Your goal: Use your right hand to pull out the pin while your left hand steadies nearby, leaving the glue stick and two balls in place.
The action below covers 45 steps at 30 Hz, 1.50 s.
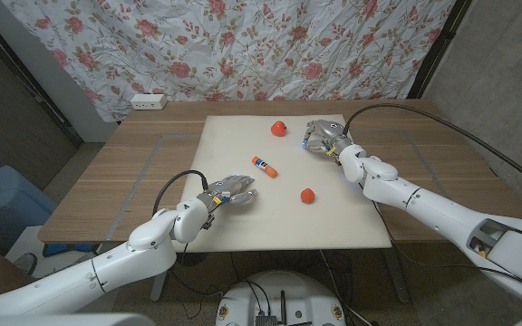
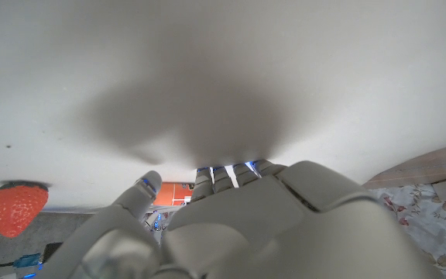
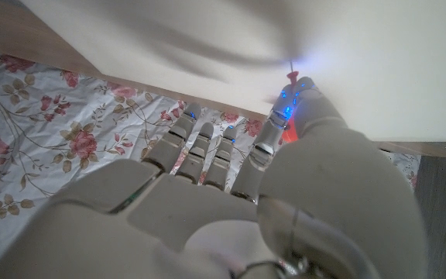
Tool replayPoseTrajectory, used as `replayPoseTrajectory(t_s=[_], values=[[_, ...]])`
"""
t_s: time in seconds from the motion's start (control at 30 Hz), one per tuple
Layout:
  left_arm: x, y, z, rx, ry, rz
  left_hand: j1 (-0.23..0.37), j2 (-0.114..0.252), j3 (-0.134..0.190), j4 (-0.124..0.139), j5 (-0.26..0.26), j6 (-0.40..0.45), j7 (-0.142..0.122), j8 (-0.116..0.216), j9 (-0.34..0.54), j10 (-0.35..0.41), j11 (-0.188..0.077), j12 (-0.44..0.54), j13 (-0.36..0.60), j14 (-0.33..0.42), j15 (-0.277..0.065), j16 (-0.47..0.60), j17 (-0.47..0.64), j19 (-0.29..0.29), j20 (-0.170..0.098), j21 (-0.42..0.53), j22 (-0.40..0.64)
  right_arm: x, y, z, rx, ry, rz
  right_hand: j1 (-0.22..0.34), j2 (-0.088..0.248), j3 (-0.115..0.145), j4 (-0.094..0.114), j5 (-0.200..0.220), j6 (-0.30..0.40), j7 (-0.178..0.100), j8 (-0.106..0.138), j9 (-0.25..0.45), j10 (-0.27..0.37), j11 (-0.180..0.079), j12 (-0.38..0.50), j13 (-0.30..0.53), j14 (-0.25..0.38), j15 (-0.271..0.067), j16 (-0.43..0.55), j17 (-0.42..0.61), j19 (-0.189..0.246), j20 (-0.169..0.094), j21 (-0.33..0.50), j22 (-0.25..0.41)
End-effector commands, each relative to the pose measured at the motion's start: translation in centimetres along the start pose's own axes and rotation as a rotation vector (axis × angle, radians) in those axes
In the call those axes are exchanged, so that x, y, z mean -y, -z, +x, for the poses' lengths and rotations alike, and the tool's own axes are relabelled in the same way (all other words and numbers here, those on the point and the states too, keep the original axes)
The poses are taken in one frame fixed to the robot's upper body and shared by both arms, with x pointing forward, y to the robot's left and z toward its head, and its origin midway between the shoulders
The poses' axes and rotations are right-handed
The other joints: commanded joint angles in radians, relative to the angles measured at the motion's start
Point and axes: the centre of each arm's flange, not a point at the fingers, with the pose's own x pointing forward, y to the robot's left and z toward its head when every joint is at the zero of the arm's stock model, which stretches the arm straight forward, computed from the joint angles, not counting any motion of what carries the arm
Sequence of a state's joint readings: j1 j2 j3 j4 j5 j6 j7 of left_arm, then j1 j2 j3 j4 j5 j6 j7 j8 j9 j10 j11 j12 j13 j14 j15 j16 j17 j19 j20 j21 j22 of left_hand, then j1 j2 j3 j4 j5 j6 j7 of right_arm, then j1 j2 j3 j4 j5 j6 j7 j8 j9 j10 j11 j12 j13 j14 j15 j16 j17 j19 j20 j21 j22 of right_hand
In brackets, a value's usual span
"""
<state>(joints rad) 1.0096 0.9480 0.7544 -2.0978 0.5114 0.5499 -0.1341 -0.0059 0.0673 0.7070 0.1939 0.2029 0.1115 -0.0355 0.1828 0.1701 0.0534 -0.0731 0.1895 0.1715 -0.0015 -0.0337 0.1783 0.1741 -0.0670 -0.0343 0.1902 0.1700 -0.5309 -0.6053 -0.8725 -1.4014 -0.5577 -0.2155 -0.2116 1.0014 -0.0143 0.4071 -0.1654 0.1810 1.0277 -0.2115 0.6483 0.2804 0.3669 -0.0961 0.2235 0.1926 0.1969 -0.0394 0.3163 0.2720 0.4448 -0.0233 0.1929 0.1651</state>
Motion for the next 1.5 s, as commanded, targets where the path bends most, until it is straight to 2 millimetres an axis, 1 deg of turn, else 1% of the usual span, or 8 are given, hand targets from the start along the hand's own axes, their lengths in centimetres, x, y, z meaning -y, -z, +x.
replayPoseTrajectory(t_s=[0.03,0.47,0.83,0.93,1.23,1.5], values=[[0.5,0.4,0.1,-0.006,0.049,-0.014,0.007,0.128,0.008,-0.002,-0.005,0.078,-0.012,0.01,0.01,0.038,-0.001,0.006,0.005,0.014,-0.013,0.008,0.005,0.013,-0.021,0.009,0.003,0.6,0.0,-0.2,0.003,0.006,-0.011,0.0,0.003,-0.001,0.004,0.006,0.026,-0.011,0.007,0.002,0.008,0.001,0.006,0.002,0.011,-0.051,0.008,0.002,0.01,0.0,0.001,0.002],[0.8,0.3,-0.1,-0.015,0.053,-0.026,0.006,0.127,0.01,-0.001,-0.006,0.078,-0.011,0.008,0.01,0.039,0.002,0.005,0.005,0.013,-0.013,0.008,0.005,0.013,-0.021,0.008,0.003,1.2,-0.1,-0.4,0.013,0.015,-0.025,0.001,0.004,-0.001,0.005,0.008,0.034,-0.011,0.004,-0.004,0.011,0.003,0.003,0.001,0.012,-0.053,0.009,0.004,0.011,0.0,0.0,0.002],[0.8,0.3,0.1,-0.01,0.051,-0.026,0.006,0.127,0.012,-0.001,-0.007,0.077,-0.009,0.007,0.01,0.039,0.003,0.005,0.005,0.012,-0.012,0.007,0.005,0.012,-0.021,0.008,0.003,1.9,-0.4,-0.8,0.016,0.021,-0.021,0.001,0.004,-0.002,0.005,0.009,0.037,-0.011,0.002,-0.008,0.014,-0.004,0.001,0.001,0.01,-0.052,0.009,0.005,0.01,0.001,-0.002,0.002],[0.8,0.3,0.2,-0.013,0.05,-0.028,0.006,0.127,0.013,-0.001,-0.007,0.077,-0.008,0.006,0.01,0.036,0.008,0.004,0.005,0.012,-0.011,0.007,0.005,0.012,-0.021,0.007,0.003,2.0,-0.4,-0.9,0.014,0.023,-0.019,0.001,0.004,-0.002,0.005,0.009,0.038,-0.011,0.001,-0.009,0.015,-0.005,0.001,0.001,0.01,-0.052,0.009,0.005,0.009,0.001,-0.002,0.002],[0.5,0.3,0.3,-0.013,0.041,-0.023,0.006,0.128,0.015,-0.002,-0.007,0.076,-0.004,0.005,0.01,0.035,0.012,0.003,0.005,0.01,-0.011,0.006,0.005,0.012,-0.022,0.007,0.003,2.2,-0.3,-1.2,-0.003,0.037,0.031,0.001,0.004,-0.002,0.006,0.009,0.039,-0.011,-0.002,-0.012,0.017,-0.011,-0.001,0.001,0.011,-0.051,0.01,0.006,0.01,0.0,-0.002,0.002],[-0.2,0.4,0.2,-0.012,0.025,-0.012,0.007,0.129,0.018,-0.002,-0.007,0.076,-0.004,0.005,0.01,0.037,0.011,0.004,0.005,0.009,-0.011,0.006,0.005,0.012,-0.022,0.007,0.003,2.7,-0.2,-1.6,-0.008,0.057,0.064,0.001,0.003,-0.003,0.006,0.008,0.04,-0.011,-0.004,-0.014,0.02,-0.011,-0.002,0.001,0.011,-0.052,0.01,0.007,0.011,0.0,-0.002,0.002]])
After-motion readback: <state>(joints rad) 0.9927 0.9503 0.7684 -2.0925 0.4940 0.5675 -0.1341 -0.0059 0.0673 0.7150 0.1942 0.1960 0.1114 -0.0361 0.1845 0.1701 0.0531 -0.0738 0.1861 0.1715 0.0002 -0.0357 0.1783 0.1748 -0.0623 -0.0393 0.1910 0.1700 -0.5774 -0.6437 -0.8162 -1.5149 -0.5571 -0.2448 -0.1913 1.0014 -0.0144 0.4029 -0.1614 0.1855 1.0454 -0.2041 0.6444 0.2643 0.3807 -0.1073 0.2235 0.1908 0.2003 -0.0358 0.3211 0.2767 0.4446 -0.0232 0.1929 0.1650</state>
